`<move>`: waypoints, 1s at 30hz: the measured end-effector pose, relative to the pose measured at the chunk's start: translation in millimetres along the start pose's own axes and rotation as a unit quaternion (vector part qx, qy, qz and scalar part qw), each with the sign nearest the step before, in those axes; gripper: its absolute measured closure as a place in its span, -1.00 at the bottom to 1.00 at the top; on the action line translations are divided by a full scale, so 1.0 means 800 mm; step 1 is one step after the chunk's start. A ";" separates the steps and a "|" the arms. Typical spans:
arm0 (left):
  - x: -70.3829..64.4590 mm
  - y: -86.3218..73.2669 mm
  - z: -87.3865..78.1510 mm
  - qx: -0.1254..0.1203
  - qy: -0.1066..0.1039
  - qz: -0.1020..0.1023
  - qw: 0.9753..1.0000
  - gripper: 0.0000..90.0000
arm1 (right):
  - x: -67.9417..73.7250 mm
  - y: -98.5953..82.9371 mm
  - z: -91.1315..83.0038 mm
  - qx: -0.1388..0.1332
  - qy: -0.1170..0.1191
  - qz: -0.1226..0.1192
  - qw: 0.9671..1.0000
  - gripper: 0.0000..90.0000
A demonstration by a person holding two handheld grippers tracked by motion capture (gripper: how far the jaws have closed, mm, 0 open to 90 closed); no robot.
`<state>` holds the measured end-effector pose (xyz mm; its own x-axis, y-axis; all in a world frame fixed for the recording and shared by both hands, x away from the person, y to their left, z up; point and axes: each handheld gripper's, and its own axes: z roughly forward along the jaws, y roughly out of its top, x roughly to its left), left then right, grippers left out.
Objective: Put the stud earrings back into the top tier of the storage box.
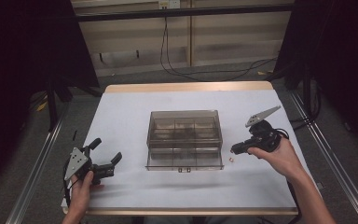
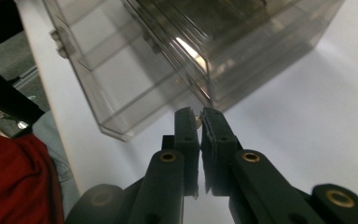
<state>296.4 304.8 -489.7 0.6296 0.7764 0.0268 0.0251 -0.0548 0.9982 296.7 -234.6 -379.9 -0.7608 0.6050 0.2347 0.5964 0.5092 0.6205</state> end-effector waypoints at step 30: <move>0.000 0.000 0.000 0.001 -0.001 0.001 1.000 -0.98 | 0.041 0.086 0.018 -0.017 0.027 -0.070 0.997 0.93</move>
<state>296.4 304.9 -489.6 0.6315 0.7748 0.0291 0.0256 -0.0584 0.9980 316.4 -170.5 -340.3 -0.8493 0.4951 0.1830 0.4747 0.5648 0.6750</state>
